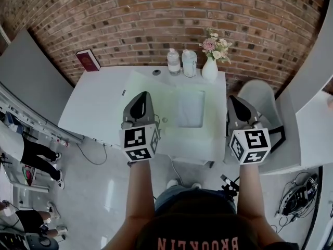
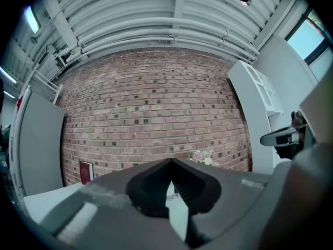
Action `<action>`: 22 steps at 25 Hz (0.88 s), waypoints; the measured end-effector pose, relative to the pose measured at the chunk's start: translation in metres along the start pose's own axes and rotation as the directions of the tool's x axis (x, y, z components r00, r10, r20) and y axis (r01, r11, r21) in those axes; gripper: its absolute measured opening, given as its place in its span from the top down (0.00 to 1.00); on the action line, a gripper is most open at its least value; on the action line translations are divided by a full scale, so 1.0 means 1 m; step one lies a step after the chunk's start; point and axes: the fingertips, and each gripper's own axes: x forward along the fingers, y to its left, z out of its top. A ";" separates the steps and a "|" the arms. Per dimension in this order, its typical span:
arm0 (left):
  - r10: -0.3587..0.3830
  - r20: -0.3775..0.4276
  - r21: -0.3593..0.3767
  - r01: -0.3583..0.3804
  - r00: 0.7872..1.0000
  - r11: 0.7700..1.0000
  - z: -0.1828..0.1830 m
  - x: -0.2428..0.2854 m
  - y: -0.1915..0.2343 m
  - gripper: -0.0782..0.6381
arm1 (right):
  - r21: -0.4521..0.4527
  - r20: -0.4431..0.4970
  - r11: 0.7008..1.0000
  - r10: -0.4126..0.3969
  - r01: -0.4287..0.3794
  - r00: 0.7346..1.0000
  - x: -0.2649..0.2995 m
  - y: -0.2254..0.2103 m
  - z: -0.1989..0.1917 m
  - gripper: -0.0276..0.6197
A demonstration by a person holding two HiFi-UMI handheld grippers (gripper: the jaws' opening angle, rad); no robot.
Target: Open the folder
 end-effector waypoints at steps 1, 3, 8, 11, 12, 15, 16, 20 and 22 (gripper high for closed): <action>-0.012 0.012 0.010 0.012 1.000 1.000 0.005 0.001 0.000 0.89 | -0.004 0.007 1.000 -0.004 0.004 1.000 0.002 0.001 0.005 0.96; -0.035 0.033 0.030 0.034 0.999 0.999 0.016 0.004 0.000 0.89 | -0.008 0.015 1.000 -0.016 0.016 1.000 0.006 0.004 0.014 0.96; -0.070 0.074 0.056 0.066 0.995 0.996 0.041 0.012 0.004 0.89 | 0.016 0.020 0.999 -0.039 0.039 0.999 0.014 0.008 0.032 0.96; -0.096 0.089 0.068 0.090 0.991 0.994 0.051 0.018 0.003 0.89 | 0.008 0.031 0.999 -0.053 0.053 0.998 0.017 0.008 0.041 0.96; -0.105 0.092 0.072 0.098 0.990 0.993 0.053 0.020 0.002 0.89 | 0.007 0.034 0.998 -0.059 0.058 0.998 0.017 0.008 0.043 0.96; -0.128 0.085 0.077 0.121 0.988 0.990 0.051 0.025 0.000 0.89 | 0.020 0.041 0.997 -0.069 0.069 0.997 0.018 0.007 0.045 0.96; -0.134 0.078 0.075 0.128 0.988 0.989 0.049 0.027 -0.001 0.89 | 0.024 0.040 0.997 -0.073 0.072 0.997 0.018 0.007 0.045 0.96; -0.154 0.063 0.067 0.150 0.986 0.986 0.041 0.029 -0.004 0.89 | 0.029 0.029 0.996 -0.087 0.086 0.996 0.018 0.006 0.041 0.96; -0.161 0.062 0.067 0.157 0.985 0.985 0.039 0.030 -0.004 0.89 | 0.026 0.024 0.995 -0.093 0.092 0.995 0.017 0.007 0.038 0.96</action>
